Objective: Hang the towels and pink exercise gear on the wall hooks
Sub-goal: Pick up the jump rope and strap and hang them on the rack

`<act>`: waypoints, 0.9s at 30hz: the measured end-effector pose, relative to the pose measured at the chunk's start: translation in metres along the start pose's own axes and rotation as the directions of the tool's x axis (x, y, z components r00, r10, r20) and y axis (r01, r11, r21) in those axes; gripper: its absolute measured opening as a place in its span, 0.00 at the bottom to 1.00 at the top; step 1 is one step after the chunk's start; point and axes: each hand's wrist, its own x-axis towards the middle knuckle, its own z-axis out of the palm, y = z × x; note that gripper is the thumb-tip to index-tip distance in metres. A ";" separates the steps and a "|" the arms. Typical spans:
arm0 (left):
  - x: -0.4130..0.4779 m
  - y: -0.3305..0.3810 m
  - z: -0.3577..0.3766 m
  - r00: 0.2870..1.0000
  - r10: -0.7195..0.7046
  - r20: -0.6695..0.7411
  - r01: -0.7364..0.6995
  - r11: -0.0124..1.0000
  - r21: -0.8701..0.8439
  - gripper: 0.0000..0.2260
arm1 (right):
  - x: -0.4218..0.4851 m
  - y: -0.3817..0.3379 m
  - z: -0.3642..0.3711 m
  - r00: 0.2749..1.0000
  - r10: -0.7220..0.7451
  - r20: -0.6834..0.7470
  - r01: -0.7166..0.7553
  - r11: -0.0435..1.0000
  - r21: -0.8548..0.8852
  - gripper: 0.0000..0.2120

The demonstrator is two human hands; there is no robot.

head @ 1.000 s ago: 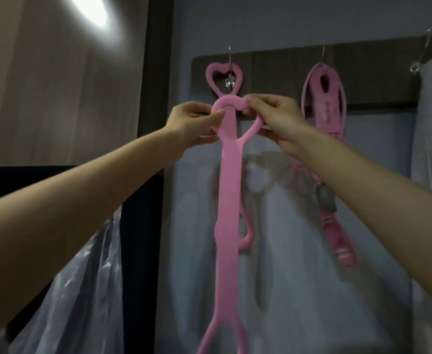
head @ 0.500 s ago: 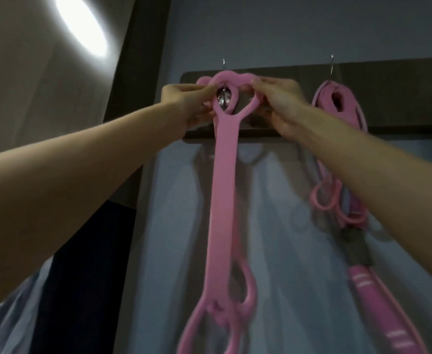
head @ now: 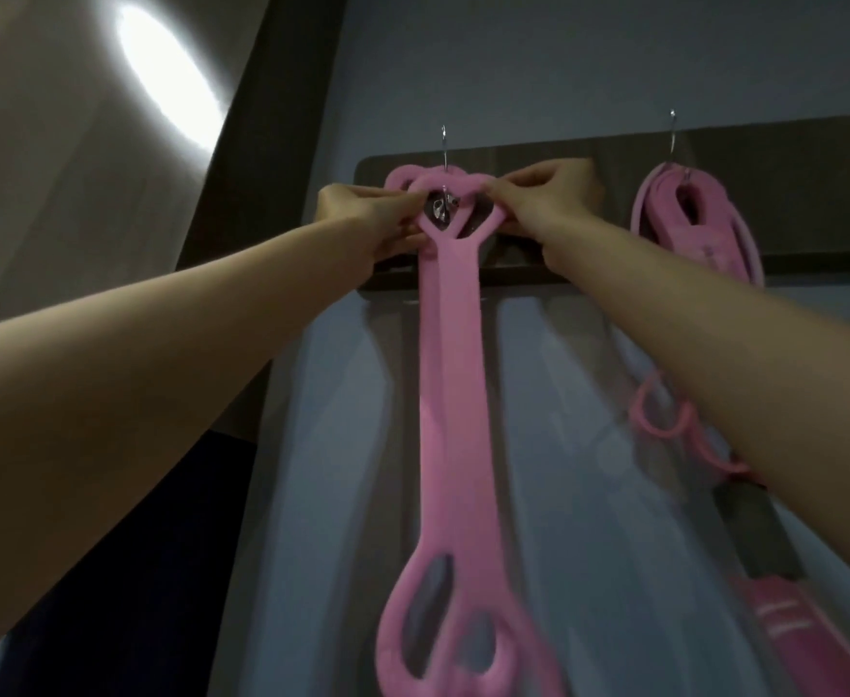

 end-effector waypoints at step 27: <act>-0.092 -0.089 -0.018 0.978 0.166 0.126 -0.197 0.935 0.295 0.26 | -0.138 0.029 -0.018 0.968 -0.039 0.249 0.108 0.956 -0.272 0.18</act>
